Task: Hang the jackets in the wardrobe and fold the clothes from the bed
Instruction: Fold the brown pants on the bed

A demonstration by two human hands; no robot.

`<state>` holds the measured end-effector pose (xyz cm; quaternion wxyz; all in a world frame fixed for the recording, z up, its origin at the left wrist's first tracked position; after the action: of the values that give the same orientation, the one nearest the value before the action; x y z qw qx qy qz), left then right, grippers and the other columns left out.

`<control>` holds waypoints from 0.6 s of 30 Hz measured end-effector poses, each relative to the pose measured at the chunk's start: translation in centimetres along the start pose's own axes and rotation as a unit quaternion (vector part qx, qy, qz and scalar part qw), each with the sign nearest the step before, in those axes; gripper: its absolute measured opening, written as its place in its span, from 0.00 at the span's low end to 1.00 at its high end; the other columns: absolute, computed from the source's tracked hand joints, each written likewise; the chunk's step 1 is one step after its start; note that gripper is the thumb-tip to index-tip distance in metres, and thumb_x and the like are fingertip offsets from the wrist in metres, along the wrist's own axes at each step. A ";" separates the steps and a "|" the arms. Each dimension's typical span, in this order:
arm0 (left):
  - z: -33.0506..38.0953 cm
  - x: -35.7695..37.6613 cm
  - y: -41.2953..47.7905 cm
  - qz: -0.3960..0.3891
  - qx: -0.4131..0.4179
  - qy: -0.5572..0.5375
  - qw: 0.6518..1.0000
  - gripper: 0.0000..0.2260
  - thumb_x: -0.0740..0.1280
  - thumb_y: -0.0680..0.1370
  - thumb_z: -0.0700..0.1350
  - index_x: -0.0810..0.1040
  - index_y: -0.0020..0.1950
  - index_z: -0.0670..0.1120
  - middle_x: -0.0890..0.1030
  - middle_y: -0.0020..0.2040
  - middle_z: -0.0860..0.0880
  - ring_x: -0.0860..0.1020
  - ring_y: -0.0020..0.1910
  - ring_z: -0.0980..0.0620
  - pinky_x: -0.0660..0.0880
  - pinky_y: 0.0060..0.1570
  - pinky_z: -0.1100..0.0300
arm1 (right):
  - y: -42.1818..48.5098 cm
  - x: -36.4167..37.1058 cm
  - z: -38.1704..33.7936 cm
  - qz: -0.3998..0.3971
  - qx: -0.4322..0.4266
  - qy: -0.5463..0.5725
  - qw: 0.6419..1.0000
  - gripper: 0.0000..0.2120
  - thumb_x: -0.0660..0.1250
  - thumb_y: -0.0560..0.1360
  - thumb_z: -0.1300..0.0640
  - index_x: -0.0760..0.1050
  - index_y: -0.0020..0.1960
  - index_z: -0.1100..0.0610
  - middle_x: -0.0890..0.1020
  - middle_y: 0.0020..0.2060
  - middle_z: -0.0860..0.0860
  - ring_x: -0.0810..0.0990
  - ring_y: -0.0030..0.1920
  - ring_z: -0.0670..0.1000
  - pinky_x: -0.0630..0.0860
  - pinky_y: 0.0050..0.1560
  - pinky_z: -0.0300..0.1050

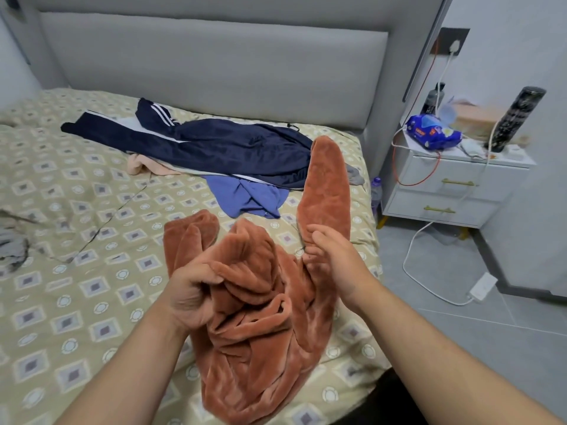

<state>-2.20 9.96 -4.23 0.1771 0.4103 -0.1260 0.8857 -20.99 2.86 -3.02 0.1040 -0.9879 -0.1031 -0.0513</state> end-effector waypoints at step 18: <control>-2.2 4.9 2.0 0.200 -0.088 0.023 0.975 0.29 0.62 0.78 0.61 0.80 0.53 0.33 0.81 0.46 0.36 0.82 0.44 0.41 0.78 0.55 0.52 | -7.6 0.5 -1.7 -0.056 -0.104 -0.148 0.982 0.20 0.67 0.70 0.73 0.81 0.55 0.55 0.84 0.48 0.47 0.82 0.50 0.43 0.78 0.55 0.41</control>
<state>-7.52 9.97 -2.03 0.0343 0.3387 -0.2789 0.8980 -22.28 9.89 0.22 -0.0186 -0.9826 -0.1667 0.0795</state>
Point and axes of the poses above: each hand's wrist, its own y-axis towards the middle knuckle, its own x-axis out of the palm, z = x × y, the point moved 6 cm from there along y, towards the middle knuckle
